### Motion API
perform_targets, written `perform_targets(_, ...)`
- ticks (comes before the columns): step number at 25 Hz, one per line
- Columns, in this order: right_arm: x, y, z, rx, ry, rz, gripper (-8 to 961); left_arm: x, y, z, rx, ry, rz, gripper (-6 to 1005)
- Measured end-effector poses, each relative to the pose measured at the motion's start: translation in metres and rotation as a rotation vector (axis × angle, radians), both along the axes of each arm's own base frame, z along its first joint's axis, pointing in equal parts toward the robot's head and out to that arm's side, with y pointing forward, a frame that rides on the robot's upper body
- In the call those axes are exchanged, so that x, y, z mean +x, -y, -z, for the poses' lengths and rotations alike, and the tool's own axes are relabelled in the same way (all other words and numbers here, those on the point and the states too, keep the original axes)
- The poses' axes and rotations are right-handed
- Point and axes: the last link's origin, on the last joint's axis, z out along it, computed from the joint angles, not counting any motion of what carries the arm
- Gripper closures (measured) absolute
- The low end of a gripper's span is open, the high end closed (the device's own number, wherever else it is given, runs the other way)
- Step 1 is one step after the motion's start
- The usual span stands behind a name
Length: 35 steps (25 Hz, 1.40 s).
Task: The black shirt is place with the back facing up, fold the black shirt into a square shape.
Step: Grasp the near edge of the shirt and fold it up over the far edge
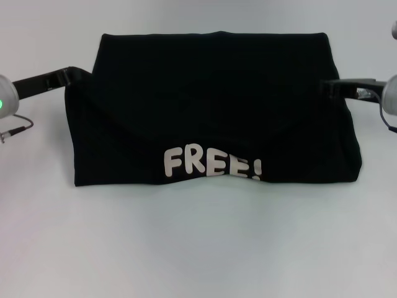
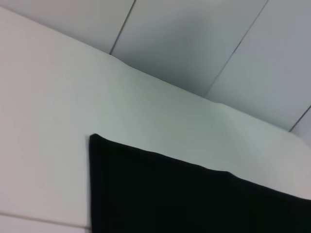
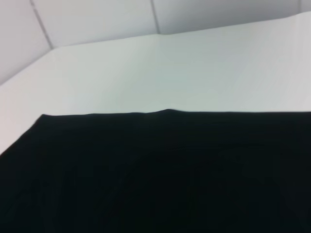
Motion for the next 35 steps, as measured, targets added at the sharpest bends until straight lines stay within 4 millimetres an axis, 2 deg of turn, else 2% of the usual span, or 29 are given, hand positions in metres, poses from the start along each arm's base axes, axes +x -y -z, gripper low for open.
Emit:
perform_targets(10, -0.018, -0.019, -0.005, 0.054, 0.067, -0.014, 918, 0.013, -0.019, -0.003, 0.055, -0.062, 0.003, 930)
perform_targets(15, -0.018, -0.022, -0.008, 0.082, 0.068, 0.002, 918, 0.024, -0.025, 0.001, 0.039, -0.082, 0.030, 930)
perform_targets(23, -0.008, -0.018, -0.002, 0.107, 0.061, 0.057, 918, 0.030, -0.024, 0.017, 0.011, -0.096, 0.048, 930)
perform_targets(35, 0.000, -0.015, -0.001, 0.118, 0.053, 0.081, 918, 0.045, -0.031, 0.026, -0.007, -0.108, 0.090, 931)
